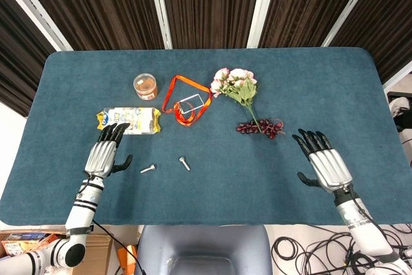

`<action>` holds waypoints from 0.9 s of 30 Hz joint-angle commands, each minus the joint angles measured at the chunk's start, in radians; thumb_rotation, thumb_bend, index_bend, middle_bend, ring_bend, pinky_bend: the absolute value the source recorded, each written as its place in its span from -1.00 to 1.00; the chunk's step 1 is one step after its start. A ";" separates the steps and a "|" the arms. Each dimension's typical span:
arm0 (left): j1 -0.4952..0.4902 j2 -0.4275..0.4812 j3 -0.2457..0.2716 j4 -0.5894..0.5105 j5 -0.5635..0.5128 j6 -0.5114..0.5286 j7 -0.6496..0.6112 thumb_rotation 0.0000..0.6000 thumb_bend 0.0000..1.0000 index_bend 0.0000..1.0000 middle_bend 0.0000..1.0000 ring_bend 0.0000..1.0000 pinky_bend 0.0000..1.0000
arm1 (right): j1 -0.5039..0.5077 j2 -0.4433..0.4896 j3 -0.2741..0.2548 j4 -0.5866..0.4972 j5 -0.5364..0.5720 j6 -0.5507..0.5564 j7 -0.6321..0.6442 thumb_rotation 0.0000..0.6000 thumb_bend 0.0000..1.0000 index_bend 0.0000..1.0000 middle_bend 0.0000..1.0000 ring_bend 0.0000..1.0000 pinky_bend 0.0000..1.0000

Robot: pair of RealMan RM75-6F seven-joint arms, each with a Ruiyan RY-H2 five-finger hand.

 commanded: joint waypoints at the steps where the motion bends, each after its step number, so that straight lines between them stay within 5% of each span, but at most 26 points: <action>1: 0.002 -0.001 0.012 -0.008 0.011 0.004 0.002 1.00 -0.26 -0.80 -0.80 -0.95 -0.99 | 0.001 -0.004 -0.004 -0.004 -0.007 0.008 -0.006 1.00 -0.58 -1.00 -1.00 -1.00 -1.00; 8: 0.041 0.011 0.066 -0.066 0.052 0.048 0.011 1.00 -0.25 -0.80 -0.80 -0.94 -0.98 | -0.057 0.018 -0.058 -0.005 -0.080 0.093 0.018 1.00 -0.58 -1.00 -1.00 -1.00 -1.00; 13: 0.111 -0.031 0.151 -0.073 0.118 0.134 0.030 1.00 -0.24 -0.72 -0.77 -0.90 -0.97 | -0.210 0.025 -0.180 0.107 -0.268 0.317 0.149 1.00 -0.58 -1.00 -1.00 -1.00 -1.00; 21: 0.129 -0.114 0.176 0.004 0.129 0.143 0.059 1.00 -0.25 -0.52 -0.75 -0.89 -0.96 | -0.319 -0.023 -0.247 0.283 -0.330 0.450 0.272 1.00 -0.58 -1.00 -1.00 -1.00 -1.00; 27: 0.103 -0.250 0.123 0.179 0.080 0.077 -0.024 1.00 -0.25 -0.42 -0.74 -0.89 -0.95 | -0.367 -0.087 -0.242 0.440 -0.313 0.500 0.388 1.00 -0.58 -1.00 -1.00 -1.00 -1.00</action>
